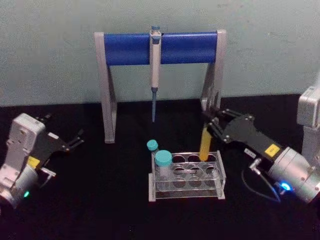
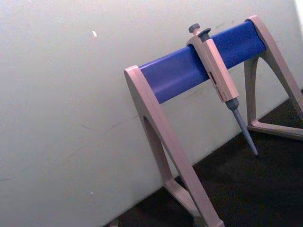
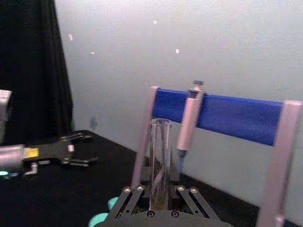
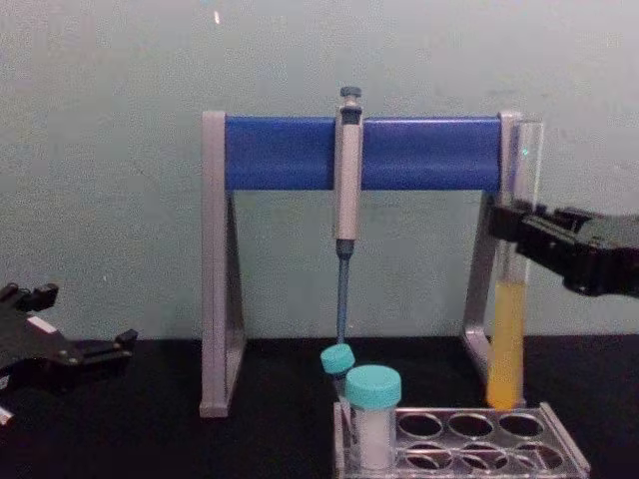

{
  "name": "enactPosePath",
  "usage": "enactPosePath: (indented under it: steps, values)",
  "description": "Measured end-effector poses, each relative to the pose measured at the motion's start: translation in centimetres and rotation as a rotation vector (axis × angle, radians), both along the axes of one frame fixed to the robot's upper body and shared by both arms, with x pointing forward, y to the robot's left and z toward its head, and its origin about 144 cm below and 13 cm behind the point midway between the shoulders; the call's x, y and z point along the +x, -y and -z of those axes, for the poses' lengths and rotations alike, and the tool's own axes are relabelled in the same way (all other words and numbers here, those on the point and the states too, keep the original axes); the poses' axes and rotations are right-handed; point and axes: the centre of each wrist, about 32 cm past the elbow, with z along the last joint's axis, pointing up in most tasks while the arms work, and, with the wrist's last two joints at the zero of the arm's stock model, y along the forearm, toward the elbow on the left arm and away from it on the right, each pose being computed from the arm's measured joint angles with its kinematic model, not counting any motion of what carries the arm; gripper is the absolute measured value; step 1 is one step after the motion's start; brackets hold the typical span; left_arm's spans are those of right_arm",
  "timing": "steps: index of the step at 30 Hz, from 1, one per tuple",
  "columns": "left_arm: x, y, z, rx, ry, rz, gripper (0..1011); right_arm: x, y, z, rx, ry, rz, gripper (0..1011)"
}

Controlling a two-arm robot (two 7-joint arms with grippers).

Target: Pick up the test tube from the test tube rack, shake it, then place it back into the test tube rack.

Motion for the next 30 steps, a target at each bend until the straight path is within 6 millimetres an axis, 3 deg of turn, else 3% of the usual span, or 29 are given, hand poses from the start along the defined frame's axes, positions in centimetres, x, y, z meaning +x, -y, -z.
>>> enactPosePath:
  steps: [6,14,24,30]
  values:
    - [0.0,0.0,0.0,0.0,0.0,0.0,1010,0.2,-1.3,0.3,0.031,-0.007,-0.061,221]
    - [0.0,0.0,0.0,0.0,0.0,0.0,1010,3.0,-2.7,0.7,0.047,0.007,-0.102,222]
    - [0.0,0.0,0.0,0.0,0.0,0.0,1009,5.5,-2.1,0.6,0.029,0.029,-0.059,222]
    - [0.0,0.0,0.0,0.0,0.0,0.0,1010,5.6,-1.3,0.5,0.023,0.037,-0.024,222]
